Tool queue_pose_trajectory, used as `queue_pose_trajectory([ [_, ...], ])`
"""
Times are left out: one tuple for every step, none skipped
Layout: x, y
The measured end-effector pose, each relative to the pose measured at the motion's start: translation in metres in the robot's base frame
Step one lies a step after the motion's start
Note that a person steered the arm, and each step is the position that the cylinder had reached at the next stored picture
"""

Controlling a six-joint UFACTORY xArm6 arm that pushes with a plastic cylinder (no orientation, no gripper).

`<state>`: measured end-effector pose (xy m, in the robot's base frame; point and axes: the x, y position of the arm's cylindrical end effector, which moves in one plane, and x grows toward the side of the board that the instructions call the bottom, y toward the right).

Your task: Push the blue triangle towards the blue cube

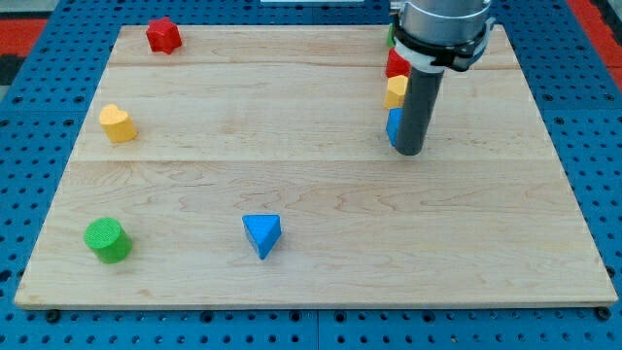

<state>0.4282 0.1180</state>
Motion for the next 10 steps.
queue_pose_trajectory([
  [0.024, -0.012],
  [0.063, -0.048],
  [0.081, -0.101],
  [0.081, -0.154],
  [0.081, -0.183],
  [0.081, -0.199],
  [0.080, -0.199],
  [0.089, -0.201],
  [0.091, -0.221],
  [0.115, -0.223],
])
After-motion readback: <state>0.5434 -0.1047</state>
